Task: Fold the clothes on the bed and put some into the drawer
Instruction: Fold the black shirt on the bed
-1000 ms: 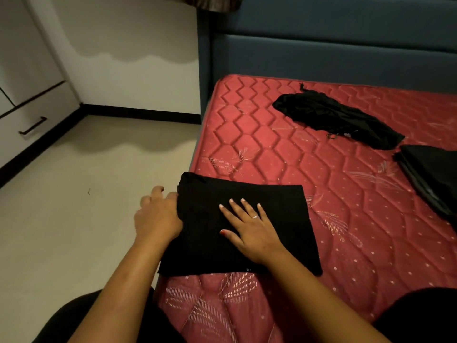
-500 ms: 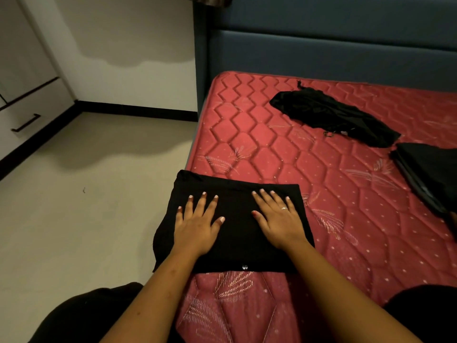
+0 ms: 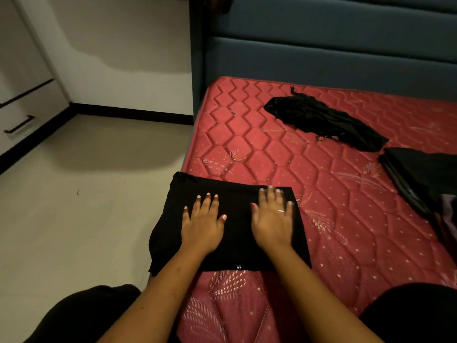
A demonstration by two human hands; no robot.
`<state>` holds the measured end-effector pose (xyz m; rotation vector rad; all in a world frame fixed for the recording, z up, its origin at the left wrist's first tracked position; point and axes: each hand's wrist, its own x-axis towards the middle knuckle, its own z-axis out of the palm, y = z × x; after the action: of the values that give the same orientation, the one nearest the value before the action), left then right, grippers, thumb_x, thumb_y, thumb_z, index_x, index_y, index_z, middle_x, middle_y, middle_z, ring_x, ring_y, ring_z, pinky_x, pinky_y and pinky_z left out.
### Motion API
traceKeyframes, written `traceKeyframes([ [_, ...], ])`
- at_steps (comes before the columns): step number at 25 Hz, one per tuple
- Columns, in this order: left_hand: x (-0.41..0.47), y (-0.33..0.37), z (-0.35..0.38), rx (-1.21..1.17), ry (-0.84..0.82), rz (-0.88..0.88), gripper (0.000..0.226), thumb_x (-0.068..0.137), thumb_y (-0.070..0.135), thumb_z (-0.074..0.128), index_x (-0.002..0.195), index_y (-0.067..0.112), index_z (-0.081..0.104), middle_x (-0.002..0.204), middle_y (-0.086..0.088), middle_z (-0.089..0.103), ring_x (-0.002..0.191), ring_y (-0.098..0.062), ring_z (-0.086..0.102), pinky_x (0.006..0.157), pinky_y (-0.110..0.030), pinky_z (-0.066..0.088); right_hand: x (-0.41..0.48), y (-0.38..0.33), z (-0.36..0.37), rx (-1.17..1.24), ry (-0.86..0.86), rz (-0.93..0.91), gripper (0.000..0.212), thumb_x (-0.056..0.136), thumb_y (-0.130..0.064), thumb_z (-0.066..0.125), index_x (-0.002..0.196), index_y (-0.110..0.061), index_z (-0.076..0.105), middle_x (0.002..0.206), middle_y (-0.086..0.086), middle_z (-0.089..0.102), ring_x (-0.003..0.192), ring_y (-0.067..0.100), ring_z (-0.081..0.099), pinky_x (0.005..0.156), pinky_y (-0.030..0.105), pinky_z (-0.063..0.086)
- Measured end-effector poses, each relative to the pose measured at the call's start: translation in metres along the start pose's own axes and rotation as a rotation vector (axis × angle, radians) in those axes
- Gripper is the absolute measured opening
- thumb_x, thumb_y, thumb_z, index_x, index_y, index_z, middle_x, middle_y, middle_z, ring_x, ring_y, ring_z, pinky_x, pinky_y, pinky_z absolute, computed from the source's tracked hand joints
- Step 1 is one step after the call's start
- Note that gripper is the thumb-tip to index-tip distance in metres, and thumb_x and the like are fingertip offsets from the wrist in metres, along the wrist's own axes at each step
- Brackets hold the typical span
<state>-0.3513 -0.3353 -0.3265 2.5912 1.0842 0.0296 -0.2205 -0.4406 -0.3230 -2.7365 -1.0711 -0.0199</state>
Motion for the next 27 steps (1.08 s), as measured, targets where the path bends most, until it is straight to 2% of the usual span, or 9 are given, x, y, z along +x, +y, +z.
traceKeyframes([
  [2,0.002,0.004,0.000,0.027,-0.043,0.022,0.062,0.101,0.043,0.029,0.154,0.022,0.004,0.162,0.002,-0.002,0.148,-0.018,-0.009,0.118,-0.048,-0.002,0.003,-0.052,0.008,0.142,-0.139,-0.287,0.051,0.104,-0.038,0.024,0.153,-0.027,0.017,0.161,-0.004,0.011,0.149,0.016,0.002,0.118,0.045,-0.001],
  [3,0.003,0.001,0.000,0.041,-0.050,0.020,0.062,0.101,0.042,0.029,0.154,0.022,0.004,0.162,0.002,-0.003,0.148,-0.017,-0.010,0.118,-0.047,-0.003,0.007,-0.066,0.010,0.185,-0.223,-0.361,0.050,0.104,-0.039,0.022,0.153,-0.031,0.016,0.161,-0.007,0.013,0.149,0.013,0.003,0.118,0.043,-0.002],
  [4,0.004,-0.004,0.000,0.047,-0.047,0.010,0.060,0.101,0.042,0.028,0.154,0.022,0.006,0.162,0.003,-0.003,0.148,-0.016,-0.010,0.118,-0.048,-0.003,0.015,-0.069,0.014,0.193,-0.258,-0.395,0.049,0.104,-0.041,0.021,0.152,-0.035,0.015,0.160,-0.010,0.014,0.148,0.011,0.004,0.118,0.042,-0.002],
  [7,0.006,-0.015,0.002,0.044,-0.027,0.002,0.058,0.102,0.044,0.024,0.154,0.028,0.005,0.162,0.005,-0.005,0.148,-0.016,-0.011,0.118,-0.047,-0.002,0.030,-0.042,0.027,0.064,-0.187,-0.388,0.060,0.095,-0.056,0.010,0.152,-0.038,0.015,0.159,-0.014,0.016,0.148,0.009,0.008,0.118,0.039,0.002],
  [9,0.008,-0.016,0.001,0.040,-0.054,-0.010,0.062,0.101,0.050,0.024,0.153,0.032,-0.002,0.162,0.004,-0.007,0.148,-0.018,-0.012,0.117,-0.047,-0.002,0.036,-0.019,0.031,0.013,-0.139,-0.321,0.067,0.090,-0.060,0.004,0.152,-0.037,0.014,0.159,-0.013,0.015,0.148,0.010,0.008,0.119,0.040,0.003],
  [13,0.011,-0.016,-0.002,0.042,-0.103,-0.029,0.064,0.100,0.052,0.023,0.153,0.031,-0.007,0.162,0.003,-0.010,0.147,-0.019,-0.014,0.117,-0.048,-0.005,0.042,0.023,0.028,-0.020,-0.080,-0.099,0.060,0.098,-0.055,0.015,0.153,-0.030,0.016,0.160,-0.006,0.019,0.148,0.016,0.010,0.120,0.042,0.005],
  [19,0.006,-0.015,-0.002,0.038,-0.104,-0.035,0.065,0.101,0.050,0.024,0.154,0.026,-0.006,0.162,0.002,-0.009,0.148,-0.019,-0.013,0.117,-0.048,-0.004,0.028,0.056,0.018,0.038,-0.130,0.184,0.081,0.092,-0.069,0.020,0.154,-0.019,0.008,0.161,0.010,0.009,0.147,0.031,0.013,0.119,0.042,0.014],
  [24,0.005,-0.012,-0.005,0.039,-0.111,-0.034,0.064,0.102,0.046,0.025,0.154,0.023,-0.004,0.162,0.000,-0.008,0.148,-0.022,-0.012,0.117,-0.050,-0.002,-0.001,0.070,0.003,0.101,-0.057,0.330,0.075,0.094,-0.060,0.037,0.150,-0.011,0.026,0.148,0.013,0.036,0.132,0.036,0.037,0.107,0.045,0.032],
  [27,0.007,-0.008,-0.008,0.026,-0.138,-0.045,0.064,0.102,0.045,0.027,0.154,0.023,-0.004,0.162,-0.002,-0.009,0.148,-0.024,-0.013,0.117,-0.050,-0.002,-0.005,0.062,-0.004,0.453,-0.070,0.464,0.060,0.087,-0.041,0.063,0.134,-0.008,0.047,0.127,0.016,0.053,0.113,0.035,0.055,0.096,0.045,0.047],
])
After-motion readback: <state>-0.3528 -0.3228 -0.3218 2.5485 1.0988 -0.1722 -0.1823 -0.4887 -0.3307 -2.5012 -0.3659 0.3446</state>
